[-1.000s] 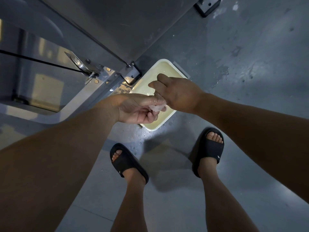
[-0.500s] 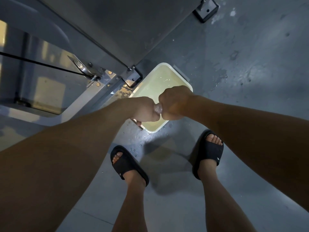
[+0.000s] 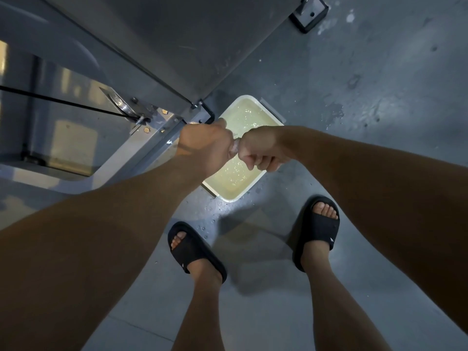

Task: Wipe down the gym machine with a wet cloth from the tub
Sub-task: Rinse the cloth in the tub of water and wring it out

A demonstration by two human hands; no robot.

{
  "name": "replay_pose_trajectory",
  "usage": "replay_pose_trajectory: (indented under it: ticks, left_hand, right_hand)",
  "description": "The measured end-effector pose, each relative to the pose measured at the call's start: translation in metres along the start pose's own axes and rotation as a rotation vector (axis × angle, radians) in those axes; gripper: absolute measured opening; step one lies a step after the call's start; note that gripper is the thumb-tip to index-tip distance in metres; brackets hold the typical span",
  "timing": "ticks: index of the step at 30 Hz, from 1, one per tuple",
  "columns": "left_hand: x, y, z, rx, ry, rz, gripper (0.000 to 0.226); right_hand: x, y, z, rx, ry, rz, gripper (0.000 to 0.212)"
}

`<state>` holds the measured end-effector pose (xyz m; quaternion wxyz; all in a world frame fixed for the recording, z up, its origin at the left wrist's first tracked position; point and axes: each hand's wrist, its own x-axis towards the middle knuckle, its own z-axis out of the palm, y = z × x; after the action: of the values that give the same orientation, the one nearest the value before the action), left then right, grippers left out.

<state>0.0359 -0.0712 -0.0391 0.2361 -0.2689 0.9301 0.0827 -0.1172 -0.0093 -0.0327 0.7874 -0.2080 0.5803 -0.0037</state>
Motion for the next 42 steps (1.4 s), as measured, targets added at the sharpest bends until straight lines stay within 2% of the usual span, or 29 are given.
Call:
replay_pose_trajectory:
  ticks: [4, 7, 10, 13, 15, 17, 19, 21, 23, 25, 27, 29, 31, 35, 38, 42]
  left_hand:
    - [0.000, 0.001, -0.005, 0.007, 0.070, 0.012, 0.045]
    - [-0.002, 0.006, -0.009, -0.025, 0.059, -0.008, 0.041]
    - [-0.006, 0.011, -0.009, -0.095, 0.008, -0.014, 0.046]
    - [-0.007, 0.015, -0.008, -0.075, -0.009, -0.032, 0.046]
    - [-0.006, 0.016, -0.005, -0.066, -0.010, -0.052, 0.042]
    - [-0.006, 0.015, -0.001, -0.082, -0.050, -0.065, 0.037]
    - [-0.006, 0.012, 0.008, -0.141, -0.135, -0.074, 0.022]
    - [-0.009, 0.007, 0.015, -0.299, -0.214, -0.113, 0.024]
    - [-0.016, 0.002, 0.013, -0.648, -0.343, -0.211, 0.030]
    - [-0.026, -0.002, 0.003, -1.167, -0.527, -0.324, 0.033]
    - [-0.036, -0.004, -0.006, -1.654, -0.666, -0.461, 0.041]
    - [-0.042, -0.007, -0.007, -1.910, -0.698, -0.528, 0.056]
    - [-0.046, -0.006, -0.005, -2.089, -0.736, -0.512, 0.060]
    - [-0.047, 0.006, -0.002, -2.396, -0.996, -0.479, 0.067]
    - [-0.050, 0.011, -0.005, -2.441, -1.120, -0.377, 0.063]
    - [-0.050, 0.009, -0.005, -2.335, -1.277, -0.338, 0.055]
  right_hand:
    - [-0.002, 0.001, -0.002, 0.145, -0.133, 0.022, 0.031]
    - [-0.005, 0.006, -0.004, 0.181, -0.226, 0.023, 0.033]
    - [-0.005, 0.013, -0.005, 0.212, -0.247, 0.048, 0.038]
    - [-0.002, 0.016, -0.007, 0.282, -0.274, 0.105, 0.028]
    - [-0.001, 0.016, -0.010, 0.284, -0.289, 0.131, 0.030]
    - [0.002, 0.013, -0.009, 0.146, -0.204, 0.147, 0.034]
    - [0.010, 0.013, -0.003, -0.225, 0.030, 0.069, 0.028]
    - [0.019, 0.014, 0.004, -0.661, 0.353, -0.148, 0.018]
    - [0.022, 0.017, 0.007, -0.865, 0.567, -0.325, 0.015]
    - [0.020, 0.019, 0.007, -0.969, 0.668, -0.435, 0.011]
    - [0.019, 0.021, 0.007, -1.051, 0.749, -0.533, 0.018]
    - [0.016, 0.022, 0.014, -1.077, 0.775, -0.646, 0.018]
    - [0.014, 0.024, 0.020, -1.082, 0.785, -0.741, 0.021]
    - [0.008, 0.022, 0.023, -1.060, 0.945, -0.880, 0.019]
    - [0.004, 0.022, 0.024, -1.075, 0.995, -0.954, 0.029]
    - [0.003, 0.024, 0.024, -1.206, 0.935, -1.011, 0.016]
